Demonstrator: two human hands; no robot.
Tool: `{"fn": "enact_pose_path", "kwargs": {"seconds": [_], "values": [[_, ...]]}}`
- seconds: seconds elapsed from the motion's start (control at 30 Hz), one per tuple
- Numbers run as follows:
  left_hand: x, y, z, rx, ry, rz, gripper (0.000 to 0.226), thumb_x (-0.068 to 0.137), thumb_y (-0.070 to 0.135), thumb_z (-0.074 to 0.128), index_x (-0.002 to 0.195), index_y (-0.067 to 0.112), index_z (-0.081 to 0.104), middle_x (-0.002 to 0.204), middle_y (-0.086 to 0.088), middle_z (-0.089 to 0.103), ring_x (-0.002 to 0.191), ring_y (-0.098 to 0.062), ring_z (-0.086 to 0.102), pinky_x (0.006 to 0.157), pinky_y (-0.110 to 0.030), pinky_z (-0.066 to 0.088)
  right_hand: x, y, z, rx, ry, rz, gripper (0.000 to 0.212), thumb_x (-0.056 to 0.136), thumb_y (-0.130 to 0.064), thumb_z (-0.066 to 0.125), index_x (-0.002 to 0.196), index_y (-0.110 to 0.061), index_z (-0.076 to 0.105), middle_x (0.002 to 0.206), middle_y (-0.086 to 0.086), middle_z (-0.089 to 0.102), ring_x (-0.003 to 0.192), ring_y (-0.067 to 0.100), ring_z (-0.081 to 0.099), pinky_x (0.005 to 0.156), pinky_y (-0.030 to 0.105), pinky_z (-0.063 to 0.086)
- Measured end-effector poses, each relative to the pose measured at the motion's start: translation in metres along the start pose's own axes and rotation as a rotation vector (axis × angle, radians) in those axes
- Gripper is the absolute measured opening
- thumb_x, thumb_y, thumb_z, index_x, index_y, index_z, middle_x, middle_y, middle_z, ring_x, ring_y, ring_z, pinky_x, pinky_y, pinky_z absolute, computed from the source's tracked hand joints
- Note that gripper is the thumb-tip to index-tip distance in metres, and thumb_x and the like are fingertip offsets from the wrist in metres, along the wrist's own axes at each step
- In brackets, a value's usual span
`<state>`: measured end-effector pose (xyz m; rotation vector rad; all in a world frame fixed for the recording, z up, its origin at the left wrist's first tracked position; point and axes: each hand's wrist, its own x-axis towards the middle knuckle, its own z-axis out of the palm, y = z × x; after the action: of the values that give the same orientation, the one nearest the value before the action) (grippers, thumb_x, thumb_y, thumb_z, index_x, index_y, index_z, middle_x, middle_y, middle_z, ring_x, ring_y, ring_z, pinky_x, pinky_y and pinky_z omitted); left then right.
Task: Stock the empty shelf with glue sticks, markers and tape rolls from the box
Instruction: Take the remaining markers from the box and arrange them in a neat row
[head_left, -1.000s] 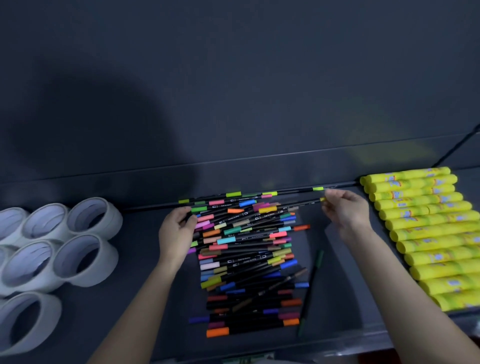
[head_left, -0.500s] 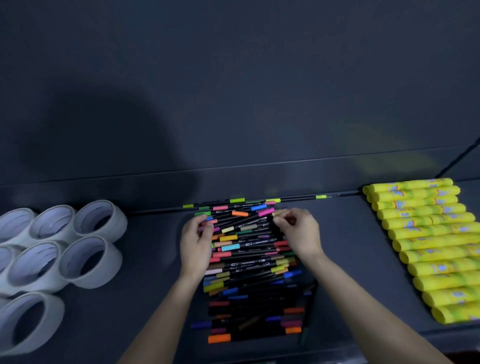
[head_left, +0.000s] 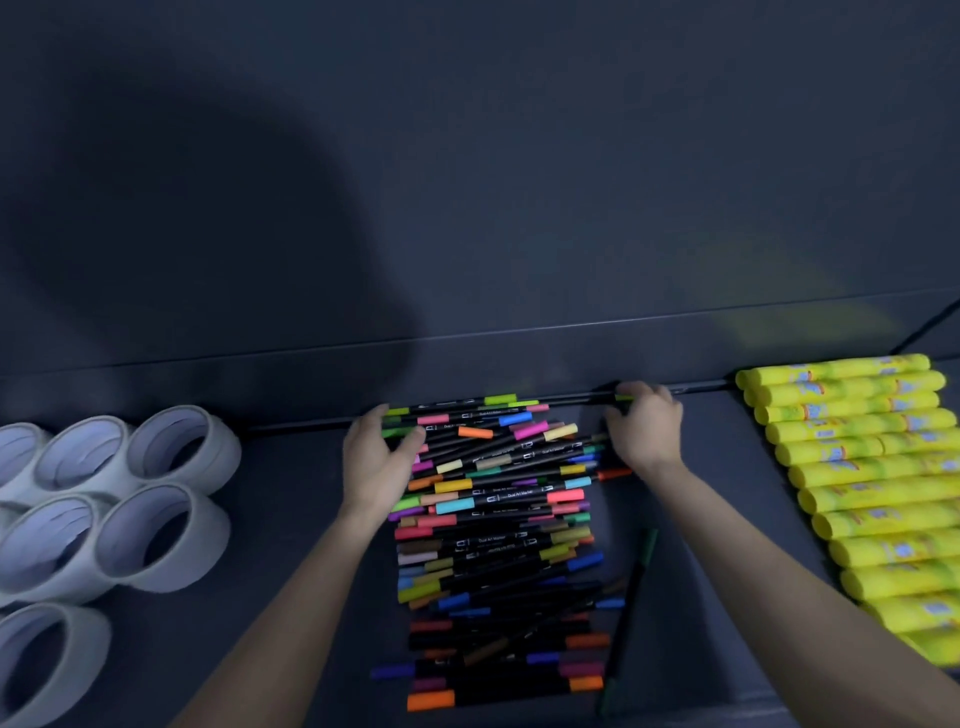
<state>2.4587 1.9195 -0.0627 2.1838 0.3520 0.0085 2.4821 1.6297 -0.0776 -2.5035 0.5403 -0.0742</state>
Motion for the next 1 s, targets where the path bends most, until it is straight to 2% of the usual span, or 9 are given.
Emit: {"fn": "enact_pose_path", "kwargs": {"seconds": [0.17, 0.27, 0.37, 0.43, 0.53, 0.6, 0.7, 0.83, 1.0], "values": [[-0.001, 0.003, 0.002, -0.017, -0.007, 0.007, 0.049, 0.093, 0.025, 0.059, 0.137, 0.011, 0.045, 0.140, -0.007, 0.039, 0.130, -0.020, 0.038, 0.109, -0.028, 0.028, 0.002, -0.006, 0.002, -0.010, -0.092, -0.057, 0.032, 0.087, -0.006, 0.059, 0.118, -0.009, 0.064, 0.122, 0.018, 0.058, 0.116, 0.036, 0.046, 0.095, 0.028, 0.035], [0.000, 0.000, -0.004, -0.038, 0.025, -0.008, 0.049, 0.093, 0.025, 0.059, 0.137, 0.011, 0.045, 0.140, -0.008, 0.039, 0.127, -0.021, 0.043, 0.110, -0.031, 0.032, 0.006, -0.004, -0.011, -0.047, -0.128, -0.114, 0.021, 0.084, -0.001, 0.060, 0.101, -0.007, 0.070, 0.108, 0.018, 0.063, 0.106, 0.032, 0.053, 0.079, 0.025, 0.037], [0.003, -0.003, -0.007, -0.035, 0.027, -0.006, 0.047, 0.093, 0.024, 0.058, 0.137, 0.011, 0.046, 0.139, -0.008, 0.042, 0.126, -0.020, 0.044, 0.107, -0.029, 0.032, 0.007, 0.001, -0.025, -0.065, -0.089, -0.144, 0.019, 0.082, 0.004, 0.059, 0.093, -0.005, 0.071, 0.100, 0.019, 0.062, 0.096, 0.035, 0.057, 0.072, 0.027, 0.036], [0.005, -0.004, -0.008, -0.058, 0.032, -0.015, 0.045, 0.094, 0.023, 0.056, 0.137, 0.012, 0.046, 0.140, -0.007, 0.043, 0.126, -0.020, 0.043, 0.107, -0.029, 0.032, 0.005, 0.005, -0.028, -0.040, -0.024, -0.147, 0.021, 0.082, 0.008, 0.056, 0.092, -0.003, 0.070, 0.099, 0.019, 0.061, 0.092, 0.036, 0.058, 0.069, 0.023, 0.033], [0.005, -0.004, -0.005, -0.107, 0.036, -0.006, 0.043, 0.095, 0.022, 0.055, 0.136, 0.012, 0.047, 0.139, -0.006, 0.045, 0.126, -0.019, 0.044, 0.108, -0.031, 0.033, -0.003, 0.002, -0.029, 0.013, 0.025, -0.148, 0.021, 0.085, 0.009, 0.054, 0.095, -0.001, 0.070, 0.098, 0.019, 0.058, 0.090, 0.034, 0.057, 0.066, 0.019, 0.029], [0.004, -0.003, -0.001, -0.147, 0.028, -0.004, 0.041, 0.095, 0.020, 0.054, 0.136, 0.013, 0.048, 0.139, -0.005, 0.045, 0.127, -0.017, 0.044, 0.110, -0.031, 0.033, -0.010, -0.009, -0.025, 0.029, 0.018, -0.213, 0.018, 0.084, 0.008, 0.056, 0.093, -0.001, 0.070, 0.095, 0.017, 0.059, 0.088, 0.033, 0.057, 0.067, 0.020, 0.030], [0.002, -0.001, 0.003, -0.176, 0.009, 0.002, 0.042, 0.096, 0.020, 0.053, 0.137, 0.014, 0.047, 0.140, -0.003, 0.045, 0.128, -0.016, 0.044, 0.111, -0.033, 0.033, -0.022, -0.027, -0.013, 0.030, 0.007, -0.313, 0.019, 0.082, 0.011, 0.055, 0.086, -0.001, 0.070, 0.089, 0.015, 0.058, 0.086, 0.032, 0.054, 0.071, 0.029, 0.038], [0.001, -0.003, 0.003, -0.171, 0.011, 0.015, 0.042, 0.097, 0.020, 0.052, 0.137, 0.014, 0.047, 0.139, -0.003, 0.045, 0.128, -0.016, 0.044, 0.109, -0.030, 0.033, -0.021, -0.039, -0.011, 0.054, 0.116, -0.247, 0.026, 0.081, 0.015, 0.050, 0.089, 0.000, 0.070, 0.092, 0.018, 0.059, 0.088, 0.038, 0.054, 0.074, 0.033, 0.045], [-0.002, 0.002, 0.006, -0.254, 0.039, -0.004, 0.036, 0.099, 0.022, 0.046, 0.134, 0.011, 0.051, 0.137, -0.003, 0.048, 0.126, -0.015, 0.044, 0.105, -0.024, 0.030, -0.032, -0.055, -0.006, 0.073, -0.096, -0.375, 0.015, 0.085, 0.005, 0.059, 0.089, -0.003, 0.071, 0.090, 0.012, 0.057, 0.089, 0.030, 0.057, 0.071, 0.021, 0.038]]}}
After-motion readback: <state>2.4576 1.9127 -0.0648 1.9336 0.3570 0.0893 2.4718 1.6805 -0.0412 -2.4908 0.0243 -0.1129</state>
